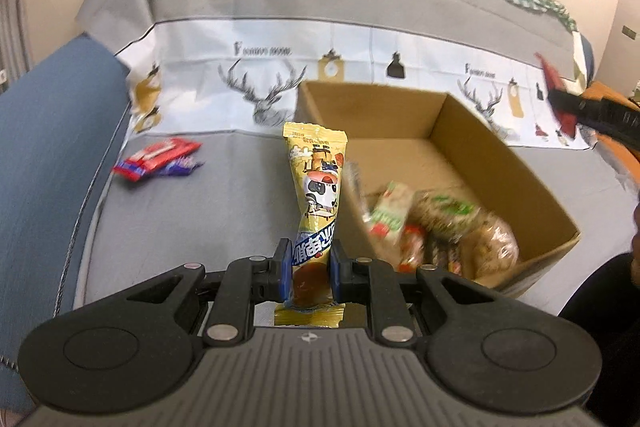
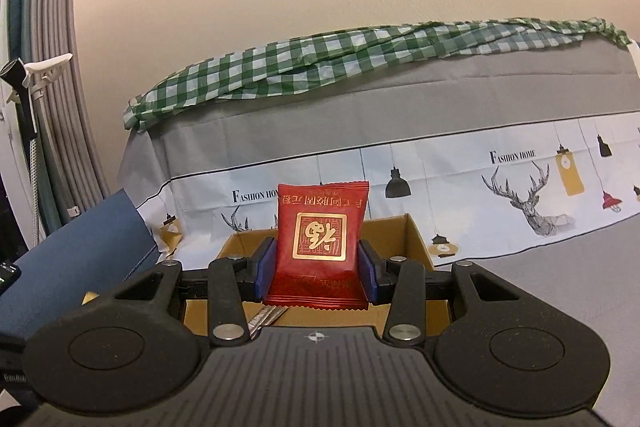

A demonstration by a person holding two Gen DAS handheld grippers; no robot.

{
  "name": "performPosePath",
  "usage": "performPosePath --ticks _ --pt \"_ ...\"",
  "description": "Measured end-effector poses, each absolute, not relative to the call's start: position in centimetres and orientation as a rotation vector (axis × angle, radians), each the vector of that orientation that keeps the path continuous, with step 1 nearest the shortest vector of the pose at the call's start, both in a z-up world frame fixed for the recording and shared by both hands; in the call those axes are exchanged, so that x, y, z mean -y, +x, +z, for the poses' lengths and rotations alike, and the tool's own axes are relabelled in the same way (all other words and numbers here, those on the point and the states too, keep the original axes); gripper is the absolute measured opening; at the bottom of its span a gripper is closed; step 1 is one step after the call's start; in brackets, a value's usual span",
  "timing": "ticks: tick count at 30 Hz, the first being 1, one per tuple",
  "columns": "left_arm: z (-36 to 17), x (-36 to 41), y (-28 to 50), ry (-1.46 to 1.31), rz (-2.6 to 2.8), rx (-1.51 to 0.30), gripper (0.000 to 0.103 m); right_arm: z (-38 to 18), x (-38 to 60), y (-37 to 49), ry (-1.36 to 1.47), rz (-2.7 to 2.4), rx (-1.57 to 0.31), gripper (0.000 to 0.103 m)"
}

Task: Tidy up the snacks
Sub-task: 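Carry the yellow lollipop and red packet over the box with both tools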

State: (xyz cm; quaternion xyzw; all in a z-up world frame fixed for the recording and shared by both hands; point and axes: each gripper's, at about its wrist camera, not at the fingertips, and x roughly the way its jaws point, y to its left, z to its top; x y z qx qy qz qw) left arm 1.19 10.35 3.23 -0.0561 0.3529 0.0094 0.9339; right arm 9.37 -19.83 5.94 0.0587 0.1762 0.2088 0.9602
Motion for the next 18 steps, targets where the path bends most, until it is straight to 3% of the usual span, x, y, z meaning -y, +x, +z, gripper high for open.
performPosePath --ticks 18 --pt "5.5 -5.8 3.8 -0.091 -0.056 -0.674 0.02 5.8 19.6 9.1 0.093 0.432 -0.347 0.045"
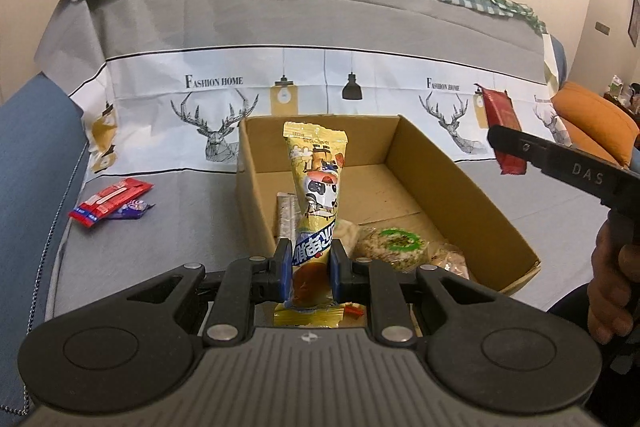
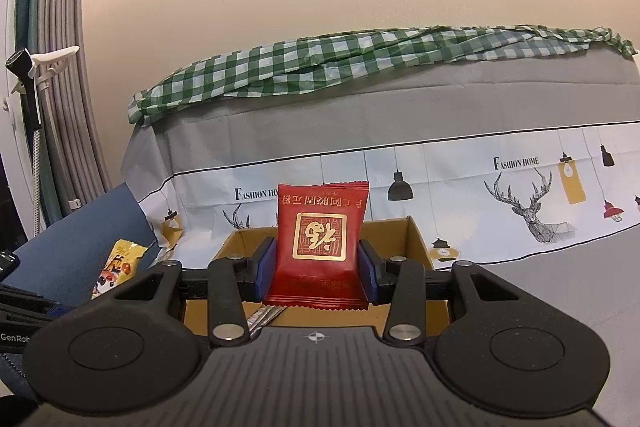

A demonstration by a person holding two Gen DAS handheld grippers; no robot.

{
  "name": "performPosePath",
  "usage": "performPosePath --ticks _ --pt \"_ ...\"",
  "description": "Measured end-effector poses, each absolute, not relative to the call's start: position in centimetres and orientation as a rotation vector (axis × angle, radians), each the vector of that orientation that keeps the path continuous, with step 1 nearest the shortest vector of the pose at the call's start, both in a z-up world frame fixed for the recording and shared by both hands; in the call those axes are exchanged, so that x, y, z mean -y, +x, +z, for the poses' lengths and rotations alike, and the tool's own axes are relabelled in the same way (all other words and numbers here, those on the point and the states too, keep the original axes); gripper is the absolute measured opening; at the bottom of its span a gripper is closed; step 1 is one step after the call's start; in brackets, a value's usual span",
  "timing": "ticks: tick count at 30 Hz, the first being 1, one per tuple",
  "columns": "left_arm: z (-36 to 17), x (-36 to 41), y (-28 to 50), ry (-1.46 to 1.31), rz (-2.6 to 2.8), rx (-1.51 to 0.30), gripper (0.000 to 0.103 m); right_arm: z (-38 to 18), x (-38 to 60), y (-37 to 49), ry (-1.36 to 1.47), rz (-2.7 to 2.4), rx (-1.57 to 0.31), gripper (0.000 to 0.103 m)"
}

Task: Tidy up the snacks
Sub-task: 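Carry the yellow lollipop and red packet over the box with both tools, then open both tools to drop the snacks into the box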

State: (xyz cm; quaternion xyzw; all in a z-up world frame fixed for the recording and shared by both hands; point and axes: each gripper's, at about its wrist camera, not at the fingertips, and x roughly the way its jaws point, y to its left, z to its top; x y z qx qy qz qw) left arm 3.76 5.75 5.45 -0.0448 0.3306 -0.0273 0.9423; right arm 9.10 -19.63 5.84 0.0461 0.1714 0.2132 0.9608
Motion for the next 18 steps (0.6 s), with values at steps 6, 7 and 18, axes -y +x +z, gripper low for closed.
performPosePath --ticks 6,7,18 --pt "6.1 -4.6 4.7 -0.078 -0.074 -0.647 0.02 5.8 19.4 9.1 0.085 0.435 -0.349 0.045" --pt "6.4 -4.5 5.0 -0.078 -0.078 -0.641 0.02 5.8 19.4 9.1 0.085 0.435 -0.351 0.045" --pt "6.7 -3.1 5.2 -0.067 -0.042 -0.566 0.069 5.8 19.0 9.2 0.055 0.376 -0.356 0.095"
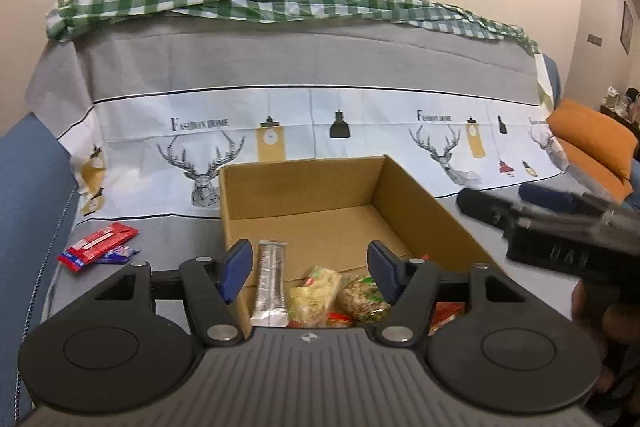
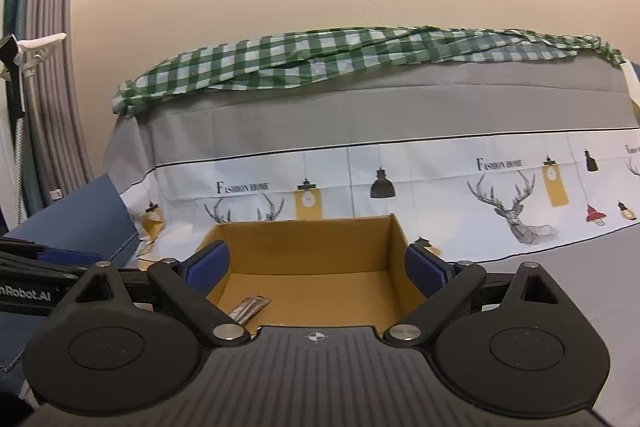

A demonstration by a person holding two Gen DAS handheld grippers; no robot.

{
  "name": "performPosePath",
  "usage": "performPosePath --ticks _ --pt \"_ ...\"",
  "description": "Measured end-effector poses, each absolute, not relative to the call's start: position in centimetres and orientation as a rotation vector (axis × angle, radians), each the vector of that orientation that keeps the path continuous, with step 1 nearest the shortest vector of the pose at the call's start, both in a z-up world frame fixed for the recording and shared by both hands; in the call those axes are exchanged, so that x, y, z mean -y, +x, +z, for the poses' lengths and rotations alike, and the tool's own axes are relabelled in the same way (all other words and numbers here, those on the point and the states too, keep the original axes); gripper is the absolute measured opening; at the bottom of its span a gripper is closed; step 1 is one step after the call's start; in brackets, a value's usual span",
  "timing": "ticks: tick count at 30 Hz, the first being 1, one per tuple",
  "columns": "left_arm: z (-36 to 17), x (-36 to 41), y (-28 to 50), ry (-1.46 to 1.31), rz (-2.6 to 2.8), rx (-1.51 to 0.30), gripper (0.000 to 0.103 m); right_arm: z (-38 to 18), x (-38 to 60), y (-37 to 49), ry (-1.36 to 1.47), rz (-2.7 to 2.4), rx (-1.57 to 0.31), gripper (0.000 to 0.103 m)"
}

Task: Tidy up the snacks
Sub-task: 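Open both tools to drop the snacks into the box, then move the left tool to the red spicy strip pack and grasp it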

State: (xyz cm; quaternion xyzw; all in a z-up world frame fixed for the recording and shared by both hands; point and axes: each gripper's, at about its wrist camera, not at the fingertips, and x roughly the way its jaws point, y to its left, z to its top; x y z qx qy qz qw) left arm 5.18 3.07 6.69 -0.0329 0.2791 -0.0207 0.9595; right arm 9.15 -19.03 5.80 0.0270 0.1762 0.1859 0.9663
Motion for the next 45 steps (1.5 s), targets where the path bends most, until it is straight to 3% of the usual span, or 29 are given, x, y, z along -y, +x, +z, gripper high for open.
performPosePath --ticks 5,9,13,15,19,21,26,29,33,35,38,40,42,45 --pt "5.3 -4.4 3.2 -0.059 -0.024 -0.555 0.067 5.7 18.9 9.0 0.034 0.362 -0.356 0.095" --pt "4.3 -6.5 1.8 -0.092 -0.046 -0.592 0.043 5.9 18.5 8.8 0.023 0.359 -0.346 0.095" --pt "3.4 -8.9 0.9 -0.13 -0.045 -0.622 0.029 5.9 17.6 8.4 -0.014 0.363 -0.334 0.093" --pt "2.9 -9.9 0.6 -0.14 -0.036 -0.631 0.027 5.8 17.1 8.3 -0.035 0.372 -0.327 0.086" --pt "2.0 -11.7 0.6 -0.163 -0.013 -0.646 0.027 5.6 16.4 8.3 -0.044 0.401 -0.322 0.049" --pt "1.6 -12.4 0.9 -0.17 -0.001 -0.653 0.027 5.6 16.1 8.4 -0.038 0.415 -0.327 0.042" --pt "0.8 -14.2 2.2 -0.188 0.044 -0.677 0.027 5.4 15.0 8.7 -0.051 0.436 -0.329 0.042" --pt "0.1 -15.6 3.4 -0.208 0.085 -0.697 0.027 5.2 14.2 8.8 -0.074 0.451 -0.326 0.05" --pt "-0.8 -17.7 5.6 -0.231 0.149 -0.729 0.028 4.8 12.8 8.7 -0.123 0.483 -0.315 0.055" --pt "-1.3 -19.0 7.0 -0.24 0.192 -0.748 0.033 4.6 12.2 8.8 -0.141 0.502 -0.316 0.056" --pt "-1.6 -20.9 9.2 -0.243 0.257 -0.765 0.045 4.5 11.8 9.1 -0.13 0.531 -0.319 0.057" --pt "-1.8 -22.4 11.0 -0.243 0.294 -0.766 0.064 4.6 12.0 9.6 -0.096 0.542 -0.334 0.058" --pt "-2.1 -24.0 13.1 -0.238 0.336 -0.768 0.074 4.6 12.5 10.3 -0.041 0.546 -0.353 0.06" --pt "-2.8 -26.2 16.4 -0.241 0.384 -0.786 0.079 4.7 13.8 11.5 0.059 0.533 -0.379 0.061"
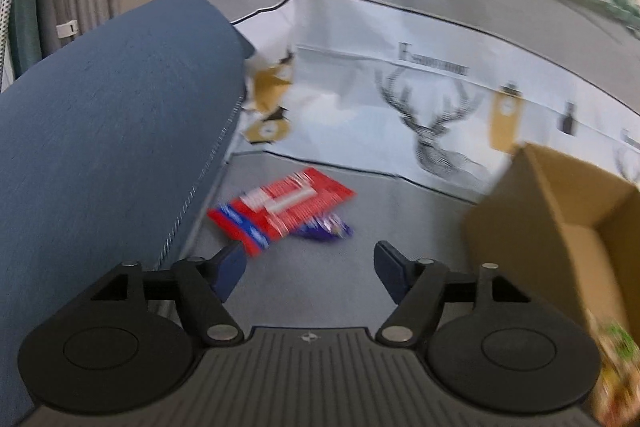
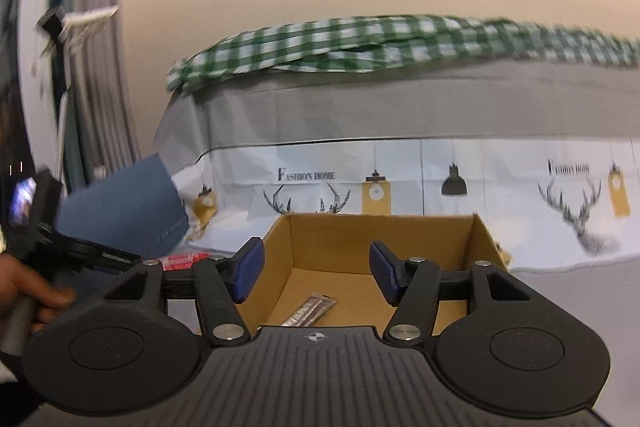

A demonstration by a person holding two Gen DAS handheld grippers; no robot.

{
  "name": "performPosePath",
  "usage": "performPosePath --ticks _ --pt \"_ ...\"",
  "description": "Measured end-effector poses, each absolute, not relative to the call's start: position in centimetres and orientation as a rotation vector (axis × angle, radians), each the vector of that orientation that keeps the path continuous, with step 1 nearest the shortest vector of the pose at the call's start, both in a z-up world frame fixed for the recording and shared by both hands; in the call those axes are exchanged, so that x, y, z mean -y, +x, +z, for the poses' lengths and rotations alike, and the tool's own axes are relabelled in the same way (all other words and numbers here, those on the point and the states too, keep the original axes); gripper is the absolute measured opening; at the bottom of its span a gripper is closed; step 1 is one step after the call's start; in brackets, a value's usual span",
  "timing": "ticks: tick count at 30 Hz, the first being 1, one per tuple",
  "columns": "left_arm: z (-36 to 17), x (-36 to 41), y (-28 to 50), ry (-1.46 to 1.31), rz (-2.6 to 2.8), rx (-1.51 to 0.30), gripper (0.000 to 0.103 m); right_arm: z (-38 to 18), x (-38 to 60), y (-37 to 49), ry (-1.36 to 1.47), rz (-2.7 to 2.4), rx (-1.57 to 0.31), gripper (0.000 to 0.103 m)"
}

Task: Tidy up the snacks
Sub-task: 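Move the left tool to the red spicy strip pack and grasp it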

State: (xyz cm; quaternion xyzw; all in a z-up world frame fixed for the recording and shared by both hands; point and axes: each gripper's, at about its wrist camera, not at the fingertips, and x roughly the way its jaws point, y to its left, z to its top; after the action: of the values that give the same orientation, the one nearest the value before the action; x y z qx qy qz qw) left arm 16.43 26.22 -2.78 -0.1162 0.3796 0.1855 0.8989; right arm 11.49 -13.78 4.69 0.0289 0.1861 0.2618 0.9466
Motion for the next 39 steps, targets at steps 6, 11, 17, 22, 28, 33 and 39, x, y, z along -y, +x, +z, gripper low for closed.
performPosePath --ticks 6,11,17,22,28,33,39 --pt "-4.5 -29.0 23.3 -0.245 0.421 -0.831 0.085 4.5 15.5 12.5 0.158 0.508 -0.4 0.063" --pt "-7.2 -29.7 27.9 -0.176 0.456 -0.978 0.09 4.5 15.6 12.5 0.152 0.522 -0.391 0.064" --pt "-8.4 -29.9 26.8 -0.115 0.437 -1.049 0.052 4.4 16.1 12.9 0.179 0.514 -0.405 0.066" --pt "-8.1 -28.4 23.4 -0.08 0.366 -1.076 0.027 4.3 16.0 13.1 0.187 0.512 -0.412 0.067" --pt "-7.3 -25.4 15.9 -0.139 0.243 -1.102 0.009 4.3 15.1 12.9 0.145 0.51 -0.416 0.068" --pt "-6.8 -24.5 8.5 -0.338 0.206 -1.103 0.007 4.2 14.0 12.3 0.077 0.515 -0.414 0.069" --pt "-6.1 -24.8 2.2 -0.325 0.25 -1.015 0.029 4.0 10.9 9.6 -0.117 0.566 -0.352 0.069"
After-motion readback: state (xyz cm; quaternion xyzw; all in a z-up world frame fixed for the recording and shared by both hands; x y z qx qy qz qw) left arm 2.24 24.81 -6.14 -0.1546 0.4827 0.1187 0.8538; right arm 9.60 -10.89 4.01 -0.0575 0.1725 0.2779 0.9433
